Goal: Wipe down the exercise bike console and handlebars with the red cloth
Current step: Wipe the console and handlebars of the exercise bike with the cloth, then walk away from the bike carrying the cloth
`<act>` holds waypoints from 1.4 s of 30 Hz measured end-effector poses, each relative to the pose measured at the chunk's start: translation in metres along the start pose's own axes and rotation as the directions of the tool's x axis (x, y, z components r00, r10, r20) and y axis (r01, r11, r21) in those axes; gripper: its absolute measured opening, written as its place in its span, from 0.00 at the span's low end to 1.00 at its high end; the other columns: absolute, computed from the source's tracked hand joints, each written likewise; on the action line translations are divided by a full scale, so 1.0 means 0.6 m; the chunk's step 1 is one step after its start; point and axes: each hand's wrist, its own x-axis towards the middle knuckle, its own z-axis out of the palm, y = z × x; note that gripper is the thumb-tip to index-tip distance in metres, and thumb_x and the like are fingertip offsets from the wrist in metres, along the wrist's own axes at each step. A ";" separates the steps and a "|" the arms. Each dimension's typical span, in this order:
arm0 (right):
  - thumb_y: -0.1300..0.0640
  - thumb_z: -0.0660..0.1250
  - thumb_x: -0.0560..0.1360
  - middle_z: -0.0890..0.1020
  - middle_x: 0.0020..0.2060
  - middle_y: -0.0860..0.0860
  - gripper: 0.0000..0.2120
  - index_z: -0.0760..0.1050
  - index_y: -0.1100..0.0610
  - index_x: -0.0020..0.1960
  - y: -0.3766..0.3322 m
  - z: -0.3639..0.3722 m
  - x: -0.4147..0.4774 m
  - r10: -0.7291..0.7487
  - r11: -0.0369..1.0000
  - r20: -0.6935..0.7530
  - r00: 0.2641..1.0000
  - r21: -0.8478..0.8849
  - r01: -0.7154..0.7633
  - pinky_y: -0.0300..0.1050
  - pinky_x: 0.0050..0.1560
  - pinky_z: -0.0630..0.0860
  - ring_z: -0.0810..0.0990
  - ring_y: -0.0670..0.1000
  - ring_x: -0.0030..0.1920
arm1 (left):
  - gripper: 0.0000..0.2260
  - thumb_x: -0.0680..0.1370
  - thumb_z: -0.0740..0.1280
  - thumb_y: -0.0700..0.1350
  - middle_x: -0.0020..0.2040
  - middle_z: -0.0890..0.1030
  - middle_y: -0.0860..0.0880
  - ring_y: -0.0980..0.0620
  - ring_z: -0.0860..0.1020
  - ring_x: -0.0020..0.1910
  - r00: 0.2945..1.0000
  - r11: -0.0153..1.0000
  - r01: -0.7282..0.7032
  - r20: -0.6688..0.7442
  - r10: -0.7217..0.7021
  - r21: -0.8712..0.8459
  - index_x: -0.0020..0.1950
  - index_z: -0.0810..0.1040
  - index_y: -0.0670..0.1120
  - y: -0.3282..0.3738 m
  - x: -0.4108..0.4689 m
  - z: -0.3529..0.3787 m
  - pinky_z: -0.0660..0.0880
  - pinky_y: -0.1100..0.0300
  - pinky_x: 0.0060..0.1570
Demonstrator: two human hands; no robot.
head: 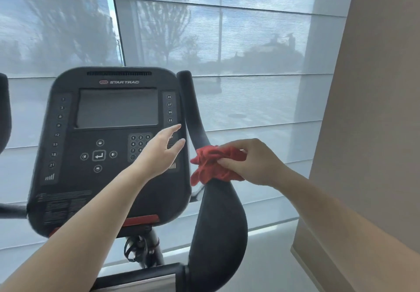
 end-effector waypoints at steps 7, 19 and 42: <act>0.53 0.68 0.73 0.79 0.46 0.43 0.08 0.81 0.48 0.51 -0.017 0.030 -0.046 -0.235 0.882 0.164 0.958 -0.379 0.281 0.43 0.53 0.72 0.76 0.48 0.50 | 0.20 0.80 0.59 0.51 0.70 0.70 0.55 0.54 0.70 0.66 0.988 0.988 0.154 0.029 -0.153 -0.015 0.73 0.65 0.52 0.006 -0.066 -0.023 0.63 0.60 0.65; 0.53 0.67 0.74 0.81 0.49 0.47 0.09 0.81 0.51 0.52 -0.036 0.040 -0.130 -0.367 0.825 0.260 0.893 -0.352 0.442 0.45 0.55 0.70 0.75 0.50 0.51 | 0.19 0.81 0.58 0.49 0.68 0.73 0.49 0.50 0.71 0.67 0.940 0.934 0.327 0.053 -0.337 0.144 0.71 0.68 0.47 0.024 -0.184 0.005 0.64 0.57 0.66; 0.55 0.69 0.72 0.81 0.42 0.49 0.02 0.81 0.49 0.43 0.152 -0.137 -0.444 0.246 0.967 -0.052 0.968 0.076 -0.242 0.40 0.39 0.79 0.83 0.46 0.38 | 0.16 0.79 0.62 0.47 0.64 0.75 0.51 0.53 0.74 0.60 0.999 0.999 -0.030 0.010 0.030 0.010 0.67 0.71 0.48 0.320 -0.313 0.175 0.68 0.58 0.60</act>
